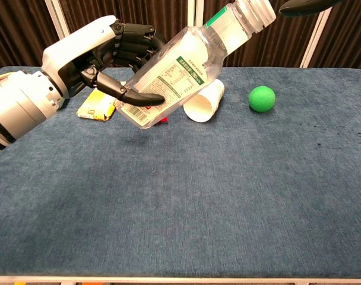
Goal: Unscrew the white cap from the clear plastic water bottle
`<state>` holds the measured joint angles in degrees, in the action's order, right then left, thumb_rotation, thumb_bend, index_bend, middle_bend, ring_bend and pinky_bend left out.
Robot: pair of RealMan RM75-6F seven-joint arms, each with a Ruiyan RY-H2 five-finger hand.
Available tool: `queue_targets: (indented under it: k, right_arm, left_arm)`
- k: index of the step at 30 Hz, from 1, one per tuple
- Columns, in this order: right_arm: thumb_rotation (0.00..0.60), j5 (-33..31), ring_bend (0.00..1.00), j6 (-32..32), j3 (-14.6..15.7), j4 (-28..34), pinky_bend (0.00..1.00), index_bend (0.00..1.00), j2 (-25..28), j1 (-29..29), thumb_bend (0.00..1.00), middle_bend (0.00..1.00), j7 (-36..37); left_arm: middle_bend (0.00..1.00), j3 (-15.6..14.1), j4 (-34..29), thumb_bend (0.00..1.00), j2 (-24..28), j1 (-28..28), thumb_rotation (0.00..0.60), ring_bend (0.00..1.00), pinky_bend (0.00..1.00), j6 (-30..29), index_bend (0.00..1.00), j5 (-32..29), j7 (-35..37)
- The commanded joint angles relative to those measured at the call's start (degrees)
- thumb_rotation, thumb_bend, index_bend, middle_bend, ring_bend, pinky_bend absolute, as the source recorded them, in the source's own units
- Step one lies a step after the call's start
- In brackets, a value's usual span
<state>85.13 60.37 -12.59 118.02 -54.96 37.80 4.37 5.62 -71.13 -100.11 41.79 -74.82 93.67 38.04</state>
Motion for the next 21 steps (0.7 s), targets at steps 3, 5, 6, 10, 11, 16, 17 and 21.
queue_targets:
  k: [3,5,6,10,11,16,17,21]
  right_arm:
    - [0.6,0.18,0.0,-0.09,0.18,-0.14,0.0,0.35,-0.59,0.17,0.12,0.16,-0.79]
    - [0.6,0.24,0.0,0.06,0.23,-0.41,0.0,0.36,-1.12,0.24,0.12,0.17,-1.43]
    - [0.6,0.27,0.0,0.05,0.28,-0.52,0.0,0.37,-1.41,0.29,0.12,0.17,-1.66]
    - [0.6,0.29,0.0,0.07,0.35,-0.72,0.0,0.39,-2.15,0.46,0.12,0.17,-2.13]
    - [0.6,0.32,0.0,0.16,0.34,-0.78,0.0,0.39,-2.28,0.47,0.12,0.17,-2.32]
    - [0.6,0.16,0.0,0.38,0.23,-0.82,0.0,0.42,-2.6,0.52,0.13,0.18,-2.67]
    - [0.6,0.13,0.0,0.39,0.21,-0.85,0.0,0.42,-2.64,0.54,0.13,0.18,-2.65]
    - [0.6,0.01,0.0,0.19,0.24,-0.81,0.0,0.45,-2.73,0.66,0.13,0.19,-2.65]
  left_arm:
    - [0.62,-0.01,-0.18,0.38,0.0,0.04,0.6,0.53,0.62,0.09,0.64,-0.06,-0.06]
    - [0.62,0.06,-0.35,0.38,-0.01,0.1,0.6,0.53,0.62,0.14,0.64,-0.12,0.06]
    - [0.62,0.1,-0.46,0.38,0.01,0.16,0.6,0.53,0.62,0.21,0.64,-0.13,0.14]
    - [0.62,0.15,-0.65,0.38,0.06,0.27,0.6,0.53,0.62,0.28,0.64,-0.12,0.12]
    - [0.62,0.13,-0.68,0.38,0.07,0.26,0.6,0.53,0.62,0.27,0.64,-0.11,0.08]
    - [0.62,0.12,-0.82,0.38,0.08,0.22,0.6,0.53,0.62,0.21,0.64,-0.15,-0.13]
    - [0.62,0.11,-0.84,0.38,0.08,0.23,0.6,0.53,0.62,0.22,0.64,-0.14,-0.16]
    - [0.62,0.11,-0.96,0.38,0.15,0.29,0.6,0.53,0.62,0.32,0.64,-0.15,-0.16]
